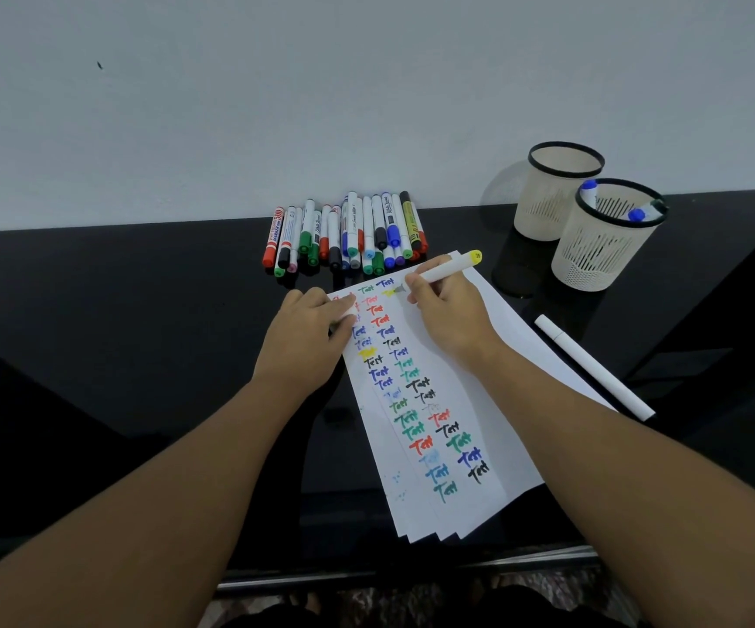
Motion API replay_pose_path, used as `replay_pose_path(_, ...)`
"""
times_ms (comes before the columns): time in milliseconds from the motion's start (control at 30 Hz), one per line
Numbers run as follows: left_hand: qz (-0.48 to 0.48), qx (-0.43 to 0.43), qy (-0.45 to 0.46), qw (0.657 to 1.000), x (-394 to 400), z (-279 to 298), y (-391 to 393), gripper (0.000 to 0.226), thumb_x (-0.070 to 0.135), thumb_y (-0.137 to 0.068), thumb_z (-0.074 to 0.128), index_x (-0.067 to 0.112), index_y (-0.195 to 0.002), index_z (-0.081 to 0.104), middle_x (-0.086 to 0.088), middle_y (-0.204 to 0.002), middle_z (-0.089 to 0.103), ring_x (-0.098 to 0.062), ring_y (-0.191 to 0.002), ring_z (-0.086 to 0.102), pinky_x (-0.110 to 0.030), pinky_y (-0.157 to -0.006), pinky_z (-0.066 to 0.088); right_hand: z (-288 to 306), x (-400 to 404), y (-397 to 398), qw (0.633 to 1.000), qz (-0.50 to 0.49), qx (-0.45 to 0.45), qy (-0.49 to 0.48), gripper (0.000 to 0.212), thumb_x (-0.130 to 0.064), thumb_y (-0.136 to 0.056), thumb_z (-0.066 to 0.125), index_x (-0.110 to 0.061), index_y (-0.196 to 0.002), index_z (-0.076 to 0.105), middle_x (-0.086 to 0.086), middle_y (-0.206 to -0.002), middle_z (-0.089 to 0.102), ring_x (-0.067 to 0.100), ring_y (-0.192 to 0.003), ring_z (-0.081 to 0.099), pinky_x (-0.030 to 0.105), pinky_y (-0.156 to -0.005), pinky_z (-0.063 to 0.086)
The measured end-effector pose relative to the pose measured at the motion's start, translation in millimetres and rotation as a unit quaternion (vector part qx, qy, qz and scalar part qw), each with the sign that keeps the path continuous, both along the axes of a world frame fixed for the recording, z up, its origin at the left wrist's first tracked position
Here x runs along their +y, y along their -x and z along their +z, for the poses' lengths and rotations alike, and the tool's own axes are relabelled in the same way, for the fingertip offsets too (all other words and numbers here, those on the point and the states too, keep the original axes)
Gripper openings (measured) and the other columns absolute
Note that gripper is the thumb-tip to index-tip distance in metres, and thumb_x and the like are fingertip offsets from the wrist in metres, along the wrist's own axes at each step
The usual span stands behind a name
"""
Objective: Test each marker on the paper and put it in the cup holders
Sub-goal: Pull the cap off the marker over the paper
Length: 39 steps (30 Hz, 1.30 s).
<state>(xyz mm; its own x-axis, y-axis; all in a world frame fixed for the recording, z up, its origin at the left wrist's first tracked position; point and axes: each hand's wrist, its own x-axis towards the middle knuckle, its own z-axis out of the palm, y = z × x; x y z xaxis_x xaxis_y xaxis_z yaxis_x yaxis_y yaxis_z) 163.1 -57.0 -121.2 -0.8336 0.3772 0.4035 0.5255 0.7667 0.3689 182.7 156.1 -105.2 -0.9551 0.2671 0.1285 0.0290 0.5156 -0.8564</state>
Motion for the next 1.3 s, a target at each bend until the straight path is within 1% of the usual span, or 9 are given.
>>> replay_pose_path(267, 0.01, -0.021, -0.018, 1.0, 0.0, 0.6, 0.1, 0.04, 0.032, -0.099, 0.062, 0.018, -0.137, 0.062, 0.005, -0.101, 0.052, -0.014, -0.097, 0.041, -0.029, -0.079, 0.041, 5.6, 2.5, -6.3, 0.993, -0.021, 0.074, 0.091, 0.009, -0.029, -0.107, 0.055, -0.028, -0.116, 0.058, -0.007, -0.085, 0.068, 0.004, -0.078, 0.066, 0.029, -0.08, 0.054)
replay_pose_path(400, 0.028, -0.036, -0.04, 0.998, -0.7, -0.8, 0.4, 0.037, 0.034, -0.098, 0.064, 0.016, -0.13, 0.064, 0.003, -0.109, 0.052, -0.012, -0.104, 0.04, -0.026, -0.083, 0.037, 4.7, 2.4, -9.1, 0.99, -0.024, 0.081, 0.114, 0.011, -0.027, -0.108, 0.054, -0.029, -0.113, 0.063, -0.007, -0.074, 0.066, 0.002, -0.069, 0.062, 0.039, -0.081, 0.057)
replay_pose_path(500, 0.035, -0.03, -0.031, 0.998, -1.4, -1.6, 0.2, 0.03, 0.036, -0.097, 0.064, 0.015, -0.119, 0.067, 0.001, -0.109, 0.054, -0.015, -0.104, 0.042, -0.027, -0.083, 0.037, 5.5, 0.4, -8.8, 0.995, 0.007, 0.046, 0.083, 0.034, -0.012, -0.108, 0.047, -0.031, -0.136, 0.052, -0.013, -0.102, 0.072, 0.005, -0.1, 0.063, 0.028, -0.092, 0.049)
replay_pose_path(633, 0.026, -0.025, -0.03, 0.999, -2.0, -2.1, 0.1, 0.029, 0.034, -0.098, 0.064, 0.014, -0.119, 0.068, -0.001, -0.109, 0.056, -0.016, -0.102, 0.044, -0.029, -0.083, 0.04, 16.0, 3.1, -11.6, 0.996, 0.069, 0.015, 0.056, 0.084, 0.017, -0.093, 0.038, -0.03, -0.162, 0.024, -0.013, -0.148, 0.043, -0.003, -0.133, 0.036, -0.004, -0.096, 0.028)
replay_pose_path(733, 0.025, -0.025, -0.026, 0.999, -2.0, -2.4, 0.0, 0.028, 0.033, -0.098, 0.063, 0.016, -0.12, 0.067, -0.001, -0.108, 0.056, -0.017, -0.101, 0.045, -0.027, -0.082, 0.037, 24.3, 3.5, -13.2, 0.991, 0.053, 0.042, 0.118, 0.069, 0.007, -0.099, 0.04, -0.032, -0.157, 0.039, -0.013, -0.148, 0.047, 0.001, -0.136, 0.043, 0.014, -0.11, 0.035)
replay_pose_path(833, 0.018, -0.024, -0.026, 0.999, -1.5, 0.1, -2.0, 0.025, 0.033, -0.1, 0.06, 0.019, -0.12, 0.064, 0.0, -0.106, 0.056, -0.017, -0.1, 0.048, -0.028, -0.079, 0.038, 28.3, 4.0, -16.1, 0.989, 0.006, 0.063, 0.135, 0.033, -0.013, -0.106, 0.049, -0.031, -0.131, 0.06, -0.01, -0.119, 0.063, 0.008, -0.092, 0.07, 0.036, -0.09, 0.057)
replay_pose_path(933, 0.012, -0.021, -0.026, 0.999, -1.7, 4.2, -5.8, 0.022, 0.032, -0.102, 0.055, 0.02, -0.121, 0.059, 0.001, -0.103, 0.06, -0.017, -0.096, 0.052, -0.033, -0.076, 0.045, 30.8, 8.2, -19.4, 0.997, 0.06, 0.032, 0.039, 0.038, -0.014, -0.107, 0.049, -0.039, -0.135, 0.046, -0.008, -0.107, 0.068, 0.014, -0.069, 0.062, 0.041, -0.073, 0.057)
replay_pose_path(1133, -0.01, -0.019, -0.072, 0.997, -3.6, 5.6, -11.1, 0.025, 0.02, -0.104, 0.053, 0.016, -0.127, 0.058, -0.001, -0.119, 0.064, -0.016, -0.101, 0.06, -0.039, -0.083, 0.053, 35.1, 11.3, -26.0, 0.918, 0.154, -0.046, -0.364, 0.028, -0.035, -0.108, 0.05, -0.029, -0.134, 0.046, 0.003, -0.121, 0.07, 0.025, -0.098, 0.064, 0.04, -0.079, 0.052)
replay_pose_path(1300, -0.008, -0.023, -0.075, 0.997, -3.7, 6.8, -12.9, 0.024, 0.021, -0.104, 0.052, 0.016, -0.127, 0.058, -0.001, -0.122, 0.065, -0.014, -0.102, 0.06, -0.037, -0.082, 0.054, 34.3, 17.6, -24.3, 0.907, 0.134, -0.025, -0.399, 0.033, -0.038, -0.109, 0.047, -0.038, -0.142, 0.048, -0.004, -0.136, 0.064, 0.023, -0.12, 0.059, 0.044, -0.097, 0.045)
